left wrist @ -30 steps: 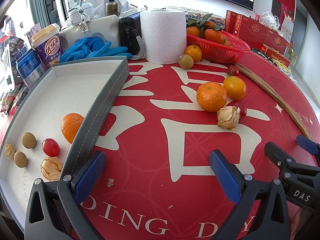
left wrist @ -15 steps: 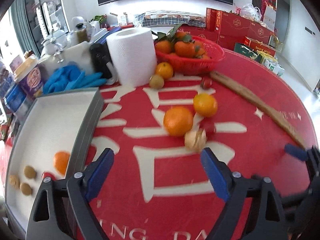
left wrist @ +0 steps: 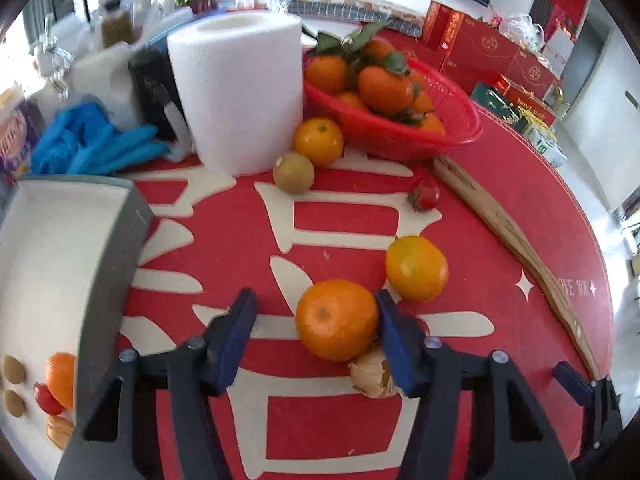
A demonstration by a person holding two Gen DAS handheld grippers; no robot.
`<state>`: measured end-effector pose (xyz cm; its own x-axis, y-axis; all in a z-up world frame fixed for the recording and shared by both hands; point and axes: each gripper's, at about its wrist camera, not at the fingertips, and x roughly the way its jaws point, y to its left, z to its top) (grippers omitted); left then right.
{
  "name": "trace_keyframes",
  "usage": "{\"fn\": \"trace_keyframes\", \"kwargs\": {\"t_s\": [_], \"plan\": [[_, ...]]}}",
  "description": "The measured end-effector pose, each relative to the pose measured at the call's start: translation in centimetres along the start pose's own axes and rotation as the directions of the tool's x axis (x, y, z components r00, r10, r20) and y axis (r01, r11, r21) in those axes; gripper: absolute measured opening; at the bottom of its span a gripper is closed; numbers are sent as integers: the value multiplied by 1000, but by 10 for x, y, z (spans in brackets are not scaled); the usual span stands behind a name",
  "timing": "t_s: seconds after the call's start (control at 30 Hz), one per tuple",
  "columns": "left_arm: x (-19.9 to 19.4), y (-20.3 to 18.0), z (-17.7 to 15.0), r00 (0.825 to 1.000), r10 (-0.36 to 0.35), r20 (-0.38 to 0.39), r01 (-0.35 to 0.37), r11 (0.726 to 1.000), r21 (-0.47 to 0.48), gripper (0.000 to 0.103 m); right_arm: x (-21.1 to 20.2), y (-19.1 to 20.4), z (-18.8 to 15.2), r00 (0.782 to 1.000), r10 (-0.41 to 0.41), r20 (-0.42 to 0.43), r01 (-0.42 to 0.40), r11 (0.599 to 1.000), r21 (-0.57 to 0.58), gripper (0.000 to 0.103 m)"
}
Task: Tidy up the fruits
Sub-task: 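Grasp a large orange with the left gripper while the right gripper grasps another orange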
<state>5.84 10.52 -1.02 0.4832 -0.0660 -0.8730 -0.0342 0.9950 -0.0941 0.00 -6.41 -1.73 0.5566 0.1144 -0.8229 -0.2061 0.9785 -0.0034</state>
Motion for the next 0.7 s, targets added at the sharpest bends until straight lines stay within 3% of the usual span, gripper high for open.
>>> {"fn": "trace_keyframes", "kwargs": {"t_s": [0.07, 0.27, 0.43, 0.6, 0.7], "plan": [[-2, -6, -3, 999, 36, 3, -36, 998, 48, 37, 0, 0, 0, 1000, -1, 0, 1, 1000, 0, 103], [-18, 12, -21, 999, 28, 39, -27, 999, -33, 37, 0, 0, 0, 1000, 0, 0, 0, 1000, 0, 103], [-49, 23, -58, 989, 89, 118, -90, 996, -4, 37, 0, 0, 0, 1000, -2, 1, 2, 1000, 2, 103], [-52, 32, -97, 990, 102, 95, -104, 994, 14, 38, 1, 1, 1, 1000, -11, 0, 11, 1000, 13, 103], [-59, 25, -110, 981, 136, 141, -144, 989, 46, 38, 4, 4, 6, 1000, -13, -4, 13, 1000, 17, 103]]}}
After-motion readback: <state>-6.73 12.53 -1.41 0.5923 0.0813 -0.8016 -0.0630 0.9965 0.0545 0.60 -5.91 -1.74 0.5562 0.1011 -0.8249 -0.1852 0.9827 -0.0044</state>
